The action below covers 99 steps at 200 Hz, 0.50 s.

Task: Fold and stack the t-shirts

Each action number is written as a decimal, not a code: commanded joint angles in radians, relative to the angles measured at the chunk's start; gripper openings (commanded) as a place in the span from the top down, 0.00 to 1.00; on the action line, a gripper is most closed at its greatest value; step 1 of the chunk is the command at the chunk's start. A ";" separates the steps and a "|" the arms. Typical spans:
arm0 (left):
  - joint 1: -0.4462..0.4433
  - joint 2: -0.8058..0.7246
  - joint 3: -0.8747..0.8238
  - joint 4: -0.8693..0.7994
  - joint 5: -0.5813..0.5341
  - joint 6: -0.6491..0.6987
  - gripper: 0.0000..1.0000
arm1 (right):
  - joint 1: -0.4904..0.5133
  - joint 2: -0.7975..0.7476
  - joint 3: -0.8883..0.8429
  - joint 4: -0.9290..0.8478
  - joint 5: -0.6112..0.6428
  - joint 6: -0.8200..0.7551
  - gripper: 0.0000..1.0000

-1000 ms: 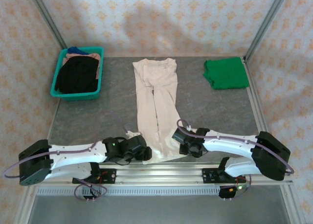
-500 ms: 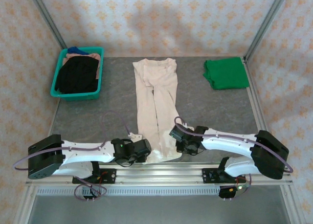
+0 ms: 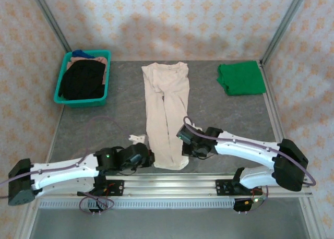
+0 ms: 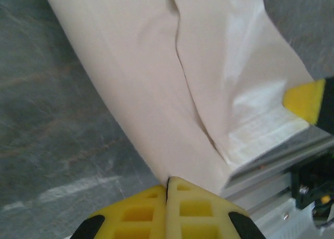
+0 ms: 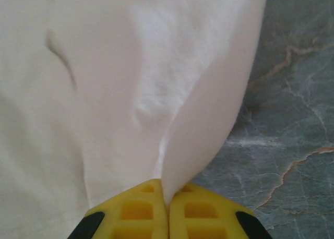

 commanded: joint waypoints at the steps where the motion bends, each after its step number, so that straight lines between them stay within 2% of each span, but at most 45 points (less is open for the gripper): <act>1: 0.119 -0.063 0.043 -0.113 -0.052 0.090 1.00 | -0.025 0.007 0.096 -0.056 0.130 -0.051 0.98; 20: 0.291 -0.026 0.107 -0.100 0.020 0.203 1.00 | -0.079 0.081 0.201 -0.063 0.202 -0.099 1.00; 37: 0.425 0.081 0.205 -0.094 0.083 0.295 1.00 | -0.123 0.151 0.293 -0.062 0.253 -0.147 1.00; 99: 0.703 0.585 0.510 -0.078 0.246 0.471 1.00 | -0.362 0.385 0.518 0.011 0.171 -0.287 1.00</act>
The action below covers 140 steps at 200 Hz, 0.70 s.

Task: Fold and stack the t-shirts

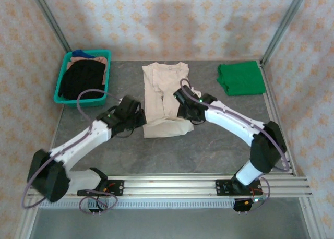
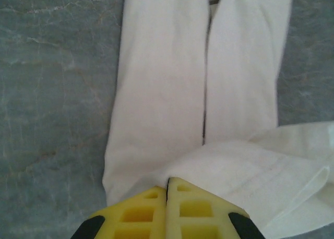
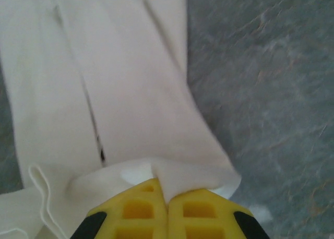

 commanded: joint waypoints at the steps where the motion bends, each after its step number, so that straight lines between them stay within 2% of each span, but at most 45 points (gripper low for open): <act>1: 0.082 0.137 0.095 -0.018 0.077 0.112 1.00 | -0.064 0.070 0.078 0.021 -0.002 -0.088 1.00; 28: 0.148 0.312 0.228 -0.007 0.143 0.160 1.00 | -0.130 0.200 0.190 0.020 -0.064 -0.129 1.00; 92: 0.225 0.648 0.529 -0.092 0.249 0.221 1.00 | -0.230 0.448 0.393 0.021 -0.224 -0.202 0.99; 115: 0.256 0.706 0.591 -0.116 0.271 0.236 1.00 | -0.240 0.496 0.450 0.015 -0.271 -0.249 0.99; 133: 0.276 0.742 0.628 -0.140 0.261 0.247 1.00 | -0.248 0.514 0.466 0.025 -0.248 -0.264 0.96; 140: 0.285 0.759 0.644 -0.150 0.268 0.248 0.95 | -0.260 0.532 0.482 0.023 -0.252 -0.268 0.94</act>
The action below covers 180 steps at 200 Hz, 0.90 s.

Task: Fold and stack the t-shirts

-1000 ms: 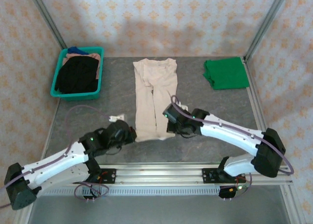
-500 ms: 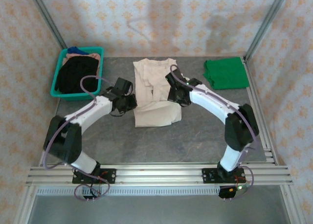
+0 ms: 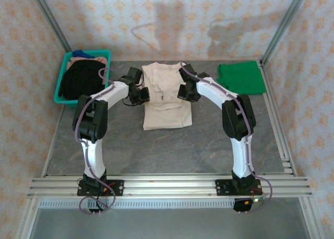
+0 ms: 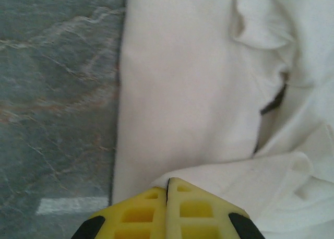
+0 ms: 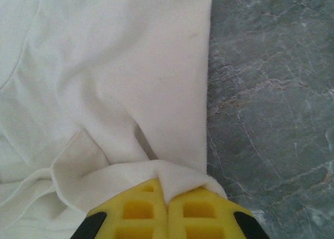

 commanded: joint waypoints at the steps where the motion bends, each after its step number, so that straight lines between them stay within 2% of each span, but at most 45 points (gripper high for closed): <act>1: 0.032 0.033 0.066 -0.074 0.020 0.038 0.93 | -0.020 0.034 0.063 -0.005 -0.018 -0.052 0.93; 14: 0.048 0.054 0.088 -0.089 0.023 0.036 0.78 | -0.047 0.070 0.107 -0.047 -0.008 -0.042 0.82; 24: 0.052 0.052 0.095 -0.093 0.020 0.041 0.71 | -0.058 0.074 0.125 -0.072 0.020 -0.041 0.80; 36: 0.055 0.037 0.093 -0.094 0.006 0.045 0.55 | -0.056 0.047 0.122 -0.080 0.052 -0.062 0.75; 47: 0.059 0.016 0.081 -0.085 0.026 0.047 0.44 | -0.046 0.002 0.098 -0.067 0.045 -0.101 0.67; 62: 0.063 -0.026 0.028 -0.034 0.061 0.031 0.30 | -0.020 -0.075 0.029 -0.049 0.113 -0.121 0.58; 75: 0.063 -0.073 -0.020 -0.016 0.046 0.027 0.18 | 0.009 -0.139 -0.051 -0.012 0.130 -0.129 0.56; 94: 0.063 -0.165 -0.096 -0.010 0.007 0.043 0.14 | 0.057 -0.186 -0.177 0.095 0.024 -0.132 0.58; 113: 0.063 -0.269 -0.179 -0.013 -0.043 0.051 0.12 | 0.102 -0.162 -0.236 0.182 -0.113 -0.148 0.67; 132: 0.062 -0.360 -0.254 -0.004 -0.060 0.060 0.12 | 0.114 -0.102 -0.207 0.161 -0.087 -0.138 0.73; 154: 0.058 -0.431 -0.312 -0.017 -0.090 0.078 0.12 | 0.112 -0.015 -0.125 0.111 -0.017 -0.147 0.74; 180: 0.053 -0.496 -0.371 -0.053 -0.144 0.112 0.12 | 0.101 0.044 -0.043 0.115 -0.035 -0.156 0.74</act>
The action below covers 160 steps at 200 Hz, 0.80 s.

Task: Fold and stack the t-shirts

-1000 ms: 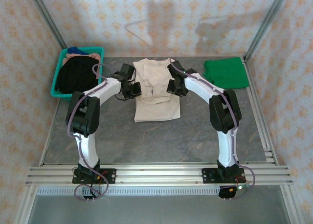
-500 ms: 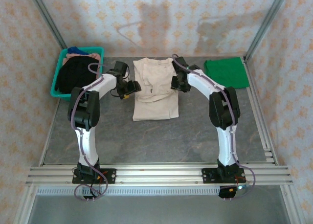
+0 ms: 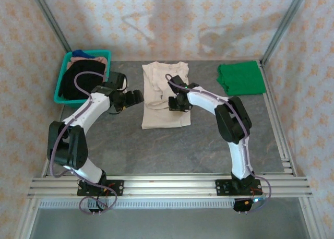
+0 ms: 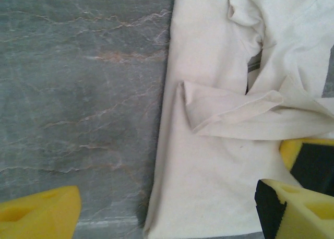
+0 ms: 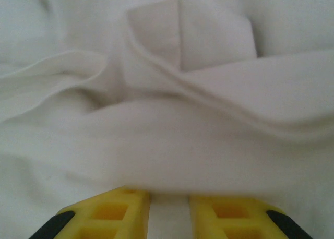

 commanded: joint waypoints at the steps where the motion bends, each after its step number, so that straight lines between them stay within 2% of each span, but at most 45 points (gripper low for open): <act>1: -0.005 -0.046 -0.060 -0.042 -0.079 0.052 0.12 | -0.016 0.041 0.084 -0.007 0.023 -0.020 0.74; 40: -0.006 -0.116 -0.140 -0.040 -0.090 0.069 0.12 | -0.037 0.116 0.165 0.043 -0.011 -0.011 0.74; 64: -0.008 -0.120 -0.150 -0.040 -0.098 0.089 0.12 | -0.042 0.185 0.274 -0.008 0.000 -0.010 0.74; 95: -0.034 -0.057 -0.118 -0.041 -0.094 0.116 0.13 | -0.047 0.284 0.455 -0.103 0.035 -0.022 0.74; 125: -0.124 0.044 -0.042 -0.050 -0.118 0.111 0.13 | -0.068 0.349 0.644 -0.233 0.070 -0.020 0.71; 142: -0.157 0.090 -0.013 -0.040 -0.106 0.089 0.17 | -0.067 0.277 0.613 -0.258 0.101 -0.012 0.69; 160: -0.166 0.103 -0.053 -0.013 -0.099 0.044 0.22 | -0.067 0.119 0.404 -0.196 0.106 0.023 0.63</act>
